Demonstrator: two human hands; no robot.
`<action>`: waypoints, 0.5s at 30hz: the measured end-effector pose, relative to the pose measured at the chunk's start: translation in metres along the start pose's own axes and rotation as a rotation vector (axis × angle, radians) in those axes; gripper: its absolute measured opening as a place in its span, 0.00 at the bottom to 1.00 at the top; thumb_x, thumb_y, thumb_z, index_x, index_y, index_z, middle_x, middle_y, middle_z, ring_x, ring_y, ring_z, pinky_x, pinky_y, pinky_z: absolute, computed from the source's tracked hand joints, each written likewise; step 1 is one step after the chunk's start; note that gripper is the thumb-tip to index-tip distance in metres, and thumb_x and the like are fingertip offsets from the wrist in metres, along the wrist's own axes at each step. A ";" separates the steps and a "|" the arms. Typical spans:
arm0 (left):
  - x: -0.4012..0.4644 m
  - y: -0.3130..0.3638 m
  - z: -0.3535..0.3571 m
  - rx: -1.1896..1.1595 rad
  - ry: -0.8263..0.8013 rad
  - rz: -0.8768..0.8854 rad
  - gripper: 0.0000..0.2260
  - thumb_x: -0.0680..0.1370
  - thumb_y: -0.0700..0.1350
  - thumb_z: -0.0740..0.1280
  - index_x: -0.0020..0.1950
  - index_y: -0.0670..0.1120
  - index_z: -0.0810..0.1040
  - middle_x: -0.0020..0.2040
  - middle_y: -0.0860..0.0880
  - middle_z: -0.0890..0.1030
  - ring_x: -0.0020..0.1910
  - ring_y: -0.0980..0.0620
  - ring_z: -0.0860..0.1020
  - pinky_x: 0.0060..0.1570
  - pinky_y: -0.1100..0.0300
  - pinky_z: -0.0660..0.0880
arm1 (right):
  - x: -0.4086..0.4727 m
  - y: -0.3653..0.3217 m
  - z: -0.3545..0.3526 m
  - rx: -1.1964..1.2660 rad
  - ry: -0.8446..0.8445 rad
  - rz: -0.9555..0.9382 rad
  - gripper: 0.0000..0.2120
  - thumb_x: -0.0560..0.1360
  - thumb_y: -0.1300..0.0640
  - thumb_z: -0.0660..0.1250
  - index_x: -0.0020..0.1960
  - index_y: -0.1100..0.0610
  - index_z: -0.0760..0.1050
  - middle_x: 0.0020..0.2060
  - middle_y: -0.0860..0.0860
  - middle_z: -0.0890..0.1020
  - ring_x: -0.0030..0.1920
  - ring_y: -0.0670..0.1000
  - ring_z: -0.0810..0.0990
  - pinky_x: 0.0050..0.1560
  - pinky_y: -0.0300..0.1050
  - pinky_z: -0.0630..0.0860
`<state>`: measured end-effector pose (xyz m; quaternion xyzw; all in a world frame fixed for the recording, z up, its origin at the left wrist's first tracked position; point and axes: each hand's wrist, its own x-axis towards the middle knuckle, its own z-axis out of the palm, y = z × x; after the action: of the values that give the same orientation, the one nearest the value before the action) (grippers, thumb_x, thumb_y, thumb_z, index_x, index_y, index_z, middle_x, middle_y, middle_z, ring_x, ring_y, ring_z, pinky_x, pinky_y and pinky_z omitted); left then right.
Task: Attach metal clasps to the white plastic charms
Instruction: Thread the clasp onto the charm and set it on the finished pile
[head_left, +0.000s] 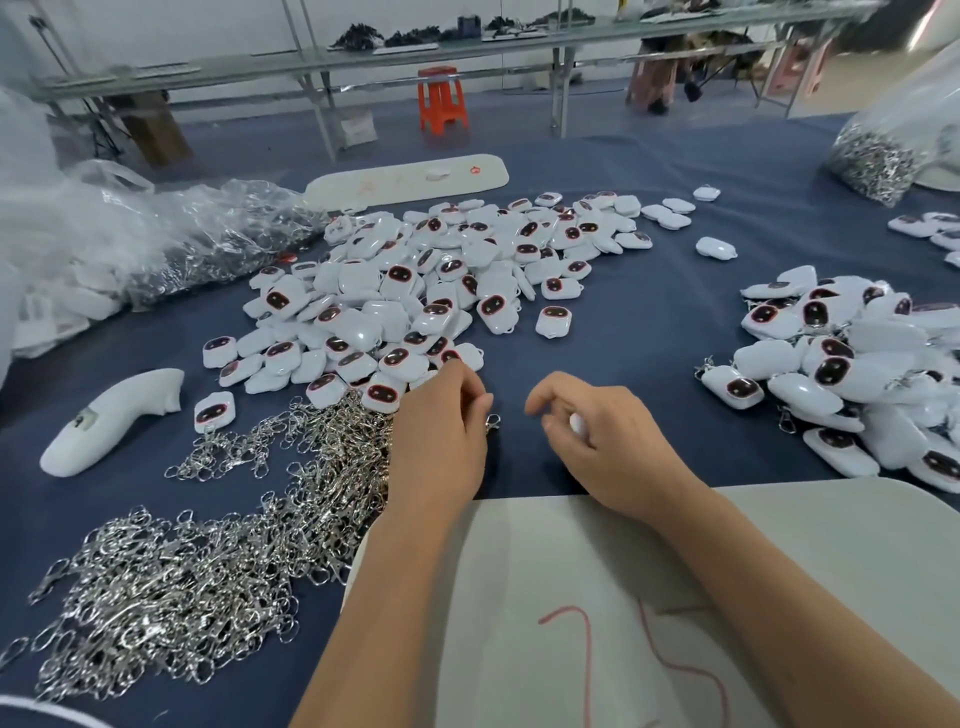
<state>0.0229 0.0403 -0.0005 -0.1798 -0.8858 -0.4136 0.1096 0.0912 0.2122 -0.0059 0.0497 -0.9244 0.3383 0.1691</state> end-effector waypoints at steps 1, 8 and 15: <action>0.000 -0.002 0.001 -0.015 0.011 -0.002 0.05 0.79 0.42 0.70 0.45 0.48 0.76 0.38 0.55 0.80 0.39 0.53 0.78 0.46 0.49 0.76 | 0.000 0.001 0.000 0.000 0.002 -0.014 0.04 0.80 0.60 0.68 0.52 0.52 0.78 0.28 0.44 0.71 0.31 0.49 0.71 0.37 0.48 0.71; 0.003 -0.013 -0.001 0.179 -0.122 0.080 0.07 0.75 0.49 0.73 0.42 0.52 0.77 0.40 0.55 0.79 0.41 0.53 0.76 0.45 0.52 0.74 | 0.002 0.000 0.008 -0.156 -0.083 -0.066 0.23 0.79 0.55 0.71 0.73 0.46 0.75 0.44 0.44 0.75 0.43 0.48 0.75 0.47 0.49 0.75; 0.001 -0.009 -0.005 0.053 -0.251 0.178 0.09 0.72 0.42 0.75 0.40 0.53 0.77 0.36 0.57 0.79 0.37 0.57 0.76 0.40 0.55 0.74 | 0.000 -0.007 0.012 -0.179 -0.051 -0.046 0.05 0.79 0.52 0.72 0.55 0.51 0.82 0.44 0.47 0.75 0.41 0.52 0.75 0.43 0.54 0.75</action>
<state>0.0185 0.0313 -0.0037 -0.3049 -0.8838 -0.3528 0.0391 0.0893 0.1996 -0.0100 0.0640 -0.9535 0.2492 0.1570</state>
